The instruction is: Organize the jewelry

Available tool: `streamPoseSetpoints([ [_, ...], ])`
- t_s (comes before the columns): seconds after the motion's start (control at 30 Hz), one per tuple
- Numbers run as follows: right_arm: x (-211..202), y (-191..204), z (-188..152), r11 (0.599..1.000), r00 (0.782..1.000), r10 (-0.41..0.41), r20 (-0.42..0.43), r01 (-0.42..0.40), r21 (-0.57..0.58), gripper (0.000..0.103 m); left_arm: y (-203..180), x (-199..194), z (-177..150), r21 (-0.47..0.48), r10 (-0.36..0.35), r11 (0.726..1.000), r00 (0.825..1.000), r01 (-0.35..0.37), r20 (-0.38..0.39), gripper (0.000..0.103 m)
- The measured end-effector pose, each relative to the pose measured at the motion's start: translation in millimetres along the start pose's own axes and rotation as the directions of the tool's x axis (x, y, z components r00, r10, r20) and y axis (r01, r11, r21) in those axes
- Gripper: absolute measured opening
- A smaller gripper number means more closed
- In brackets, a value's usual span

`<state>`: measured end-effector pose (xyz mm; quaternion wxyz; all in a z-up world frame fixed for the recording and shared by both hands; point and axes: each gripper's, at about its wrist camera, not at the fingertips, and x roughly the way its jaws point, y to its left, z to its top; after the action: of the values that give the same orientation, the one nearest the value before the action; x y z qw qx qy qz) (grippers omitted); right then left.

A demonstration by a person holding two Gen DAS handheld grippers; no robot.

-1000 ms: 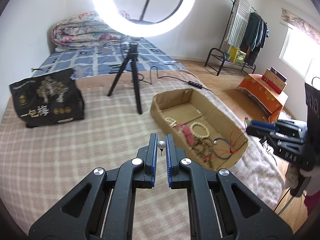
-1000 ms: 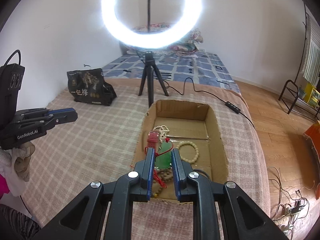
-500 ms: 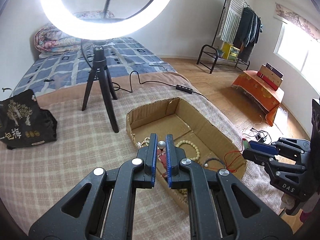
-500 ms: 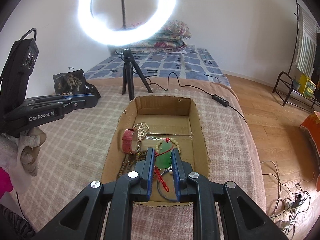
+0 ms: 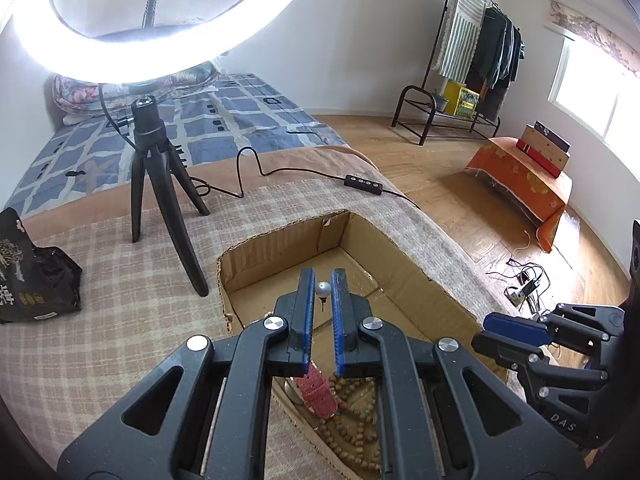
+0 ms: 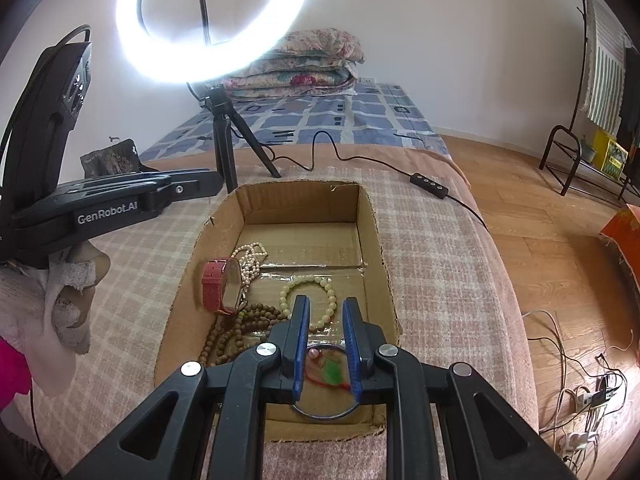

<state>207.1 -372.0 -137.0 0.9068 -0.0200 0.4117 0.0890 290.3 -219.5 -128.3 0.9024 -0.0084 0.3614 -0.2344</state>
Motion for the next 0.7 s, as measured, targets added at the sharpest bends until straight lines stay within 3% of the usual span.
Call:
streamPoseSetpoints([
  [0.1,6.0,0.3,-0.1,1.000,1.000,0.012,-0.004,-0.012,-0.002,0.016,1.6,7.1,-0.7,-0.007,0.001,1.000,1.000,-0.001,-0.008,0.006],
  [0.27,11.4,3.3,-1.3,1.000,1.000,0.012,-0.006,-0.012,-0.007,0.031,3.4,14.0,-2.5,-0.007,0.007,1.000,0.999,-0.007,-0.034,0.008],
  [0.3,11.4,4.0,-1.7,1.000,1.000,0.013,-0.007,-0.013,-0.006,0.040,4.1,15.8,-2.6,-0.010,0.009,1.000,0.999,-0.010,-0.043,0.011],
  [0.33,11.7,4.9,-2.6,1.000,1.000,0.010,-0.005,-0.010,-0.005,0.052,4.3,16.6,-2.5,-0.011,0.009,1.000,0.999,-0.010,-0.046,0.027],
  [0.37,11.7,5.8,-3.5,1.000,1.000,0.005,0.000,-0.005,-0.007,0.057,4.0,16.5,-2.8,-0.011,0.012,1.000,0.999,-0.012,-0.039,0.046],
  [0.43,11.3,8.5,-4.3,1.000,1.000,-0.006,0.006,0.006,-0.016,0.065,3.3,13.1,-3.6,-0.007,0.027,1.000,1.000,-0.027,-0.013,0.060],
  [0.7,13.9,11.1,-4.9,0.999,0.999,-0.036,0.010,0.036,-0.014,0.090,5.0,14.7,-2.7,-0.015,0.043,0.999,0.999,-0.044,-0.022,0.064],
])
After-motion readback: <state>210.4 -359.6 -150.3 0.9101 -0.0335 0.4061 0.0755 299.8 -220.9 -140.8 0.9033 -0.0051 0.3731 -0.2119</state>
